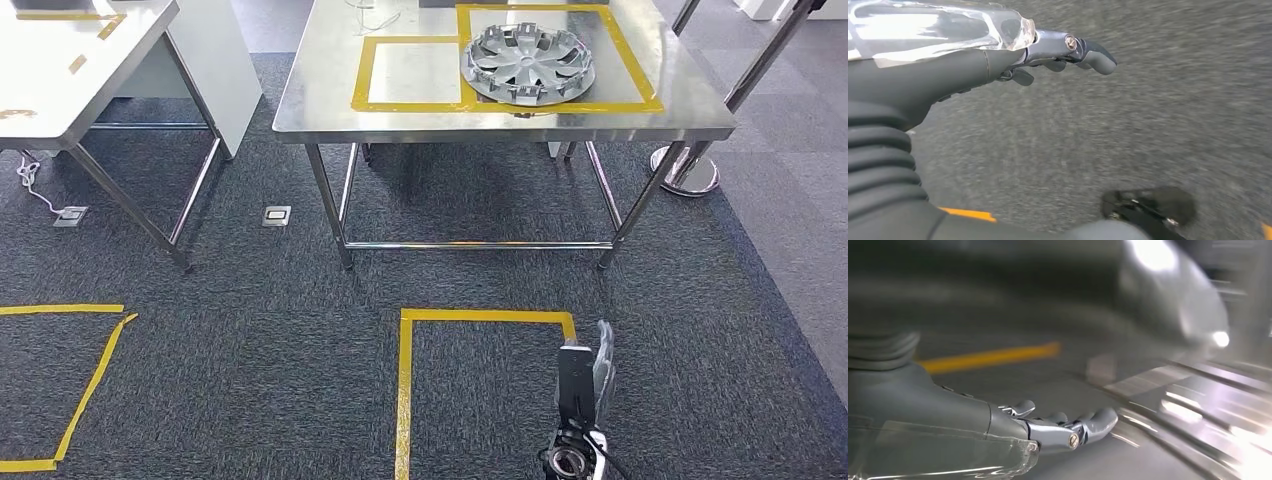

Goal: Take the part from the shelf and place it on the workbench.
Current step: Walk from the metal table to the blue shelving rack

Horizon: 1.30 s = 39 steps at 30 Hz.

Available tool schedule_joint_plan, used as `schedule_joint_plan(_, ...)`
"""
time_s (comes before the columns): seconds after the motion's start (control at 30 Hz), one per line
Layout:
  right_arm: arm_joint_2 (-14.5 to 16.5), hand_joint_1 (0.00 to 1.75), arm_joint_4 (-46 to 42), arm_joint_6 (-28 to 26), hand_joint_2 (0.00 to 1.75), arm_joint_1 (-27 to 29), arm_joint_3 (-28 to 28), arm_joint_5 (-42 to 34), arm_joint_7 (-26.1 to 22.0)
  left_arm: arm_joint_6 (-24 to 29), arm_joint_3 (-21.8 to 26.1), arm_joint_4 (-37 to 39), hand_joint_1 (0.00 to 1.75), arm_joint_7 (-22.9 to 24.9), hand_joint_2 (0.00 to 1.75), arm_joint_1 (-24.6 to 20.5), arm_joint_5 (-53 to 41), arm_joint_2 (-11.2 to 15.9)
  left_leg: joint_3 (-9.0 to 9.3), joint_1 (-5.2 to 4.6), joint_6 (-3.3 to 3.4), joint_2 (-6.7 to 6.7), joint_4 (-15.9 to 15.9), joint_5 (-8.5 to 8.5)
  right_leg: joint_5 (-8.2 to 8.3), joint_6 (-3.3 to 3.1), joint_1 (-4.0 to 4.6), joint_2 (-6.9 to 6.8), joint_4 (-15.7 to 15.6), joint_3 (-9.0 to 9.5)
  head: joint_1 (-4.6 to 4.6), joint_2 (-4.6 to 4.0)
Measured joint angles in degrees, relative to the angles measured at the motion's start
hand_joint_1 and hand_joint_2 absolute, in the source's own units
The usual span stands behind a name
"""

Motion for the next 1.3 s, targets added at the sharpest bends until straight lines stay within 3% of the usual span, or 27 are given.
schedule_joint_plan(0.1, -2.0, 0.00, 14.2, 4.4, 1.75, 0.6, -1.8, -0.2, 17.8, -0.4, 0.5, 0.0, 0.00, 1.1, 1.75, 0.1, -0.5, -0.1, 0.03, 0.09, -0.34, -0.16, -0.4, 0.22, 0.12, -0.43, 0.10, -0.07, -0.5, 0.23, 0.25, 0.00)
schedule_joint_plan(0.2, -3.1, 0.00, 22.9, 9.0, 1.75, 2.6, -2.4, 0.1, 35.0, -1.1, 1.1, 0.0, 0.00, 2.0, 1.75, 0.2, -0.6, -0.2, -0.33, 0.02, -0.18, 0.04, -0.1, 0.10, 0.34, 0.03, 0.05, 0.18, -0.5, 0.08, 0.37, 0.00)
schedule_joint_plan(0.23, -3.3, 0.00, 24.9, 10.8, 1.75, 3.0, -2.5, 0.1, 39.0, -1.4, 1.3, 0.0, 0.00, 2.3, 1.75, 0.2, -0.6, -0.2, -0.42, 0.01, -0.13, 0.16, 0.0, 0.07, 0.42, 0.16, 0.04, 0.31, -0.5, -0.01, 0.37, 0.00)
schedule_joint_plan(0.3, -3.4, 0.00, 27.9, 14.0, 1.75, 3.5, -2.8, 0.3, 42.4, -1.9, 1.6, 0.0, 0.00, 2.9, 1.75, 0.2, -0.5, -0.1, -0.46, 0.01, -0.06, 0.33, 0.1, 0.03, 0.51, 0.31, 0.04, 0.48, -0.5, -0.12, 0.36, 0.00)
schedule_joint_plan(0.4, -3.5, 0.00, 30.9, 15.9, 1.75, 3.6, -2.7, 1.3, 43.0, -2.6, 2.1, 0.0, 0.00, 4.1, 1.75, 0.2, -0.4, 0.0, -0.43, 0.01, 0.05, 0.42, 0.2, 0.08, 0.60, 0.45, 0.04, 0.53, -0.5, -0.18, 0.36, 0.00)
schedule_joint_plan(0.47, -3.6, 0.00, 32.0, 17.7, 1.75, 3.6, -2.5, 0.1, 40.7, -4.4, 2.4, 0.0, 0.00, 4.9, 1.75, 0.2, 2.1, 0.0, -0.44, 0.01, 0.13, 0.42, 0.2, 0.14, 0.64, 0.52, 0.05, 0.53, -0.5, -0.19, 0.36, 0.00)
schedule_joint_plan(0.57, -3.9, 0.00, 33.0, 22.1, 1.75, 3.6, -2.4, -5.6, 31.2, -9.3, 3.1, 0.0, 0.00, 5.8, 1.75, 0.2, 17.9, 0.1, -0.40, 0.02, 0.15, 0.51, 0.2, 0.20, 0.69, 0.52, 0.06, 0.59, -0.4, -0.21, 0.36, 0.00)
schedule_joint_plan(0.63, -4.0, 0.00, 33.5, 22.4, 1.75, 3.4, -2.4, -6.6, 28.7, -10.1, 3.5, 0.0, 0.00, 5.9, 1.75, 0.2, 27.4, 0.1, -0.36, 0.03, 0.16, 0.57, 0.2, 0.24, 0.71, 0.51, 0.07, 0.61, -0.4, -0.20, 0.36, 0.00)
schedule_joint_plan(0.77, -4.1, 0.00, 34.1, 19.9, 1.75, 3.3, -2.4, -5.3, 29.7, -8.9, 3.9, 0.0, 0.00, 5.9, 1.75, 0.2, 24.1, 0.2, -0.37, 0.03, 0.16, 0.59, 0.2, 0.29, 0.71, 0.51, 0.07, 0.61, -0.3, -0.21, 0.36, 0.00)
schedule_joint_plan(0.83, -4.3, 0.00, 34.3, 18.4, 1.75, 3.3, -2.4, -4.3, 30.5, -8.1, 4.0, 0.0, 0.00, 5.8, 0.87, 0.2, 20.3, 0.3, -0.36, 0.03, 0.16, 0.62, 0.2, 0.29, 0.71, 0.51, 0.07, 0.62, -0.3, -0.22, 0.37, 0.00)
schedule_joint_plan(0.9, -4.5, 0.00, 34.5, 17.4, 0.87, 3.2, -2.4, -3.6, 30.9, -7.4, 4.0, 0.0, 0.00, 5.6, 0.00, 0.2, 17.7, 0.3, -0.37, 0.03, 0.16, 0.62, 0.2, 0.29, 0.72, 0.51, 0.07, 0.62, -0.3, -0.22, 0.37, 0.00)
schedule_joint_plan(0.97, -4.5, 0.00, 34.6, 16.3, 0.00, 3.2, -2.4, -2.5, 31.5, -6.7, 4.0, 0.0, 0.00, 5.5, 0.00, 0.2, 15.1, 0.3, -0.36, 0.03, 0.16, 0.62, 0.2, 0.30, 0.72, 0.51, 0.07, 0.62, -0.3, -0.22, 0.37, 0.00)
schedule_joint_plan(1.3, -4.7, 0.00, 35.1, 9.6, 0.00, 3.1, -2.0, 3.6, 34.6, -3.6, 4.0, 0.0, 0.00, 4.7, 0.00, 0.2, 1.3, 0.3, -0.36, 0.03, 0.16, 0.62, 0.2, 0.30, 0.72, 0.51, 0.07, 0.62, -0.3, -0.22, 0.37, 0.00)
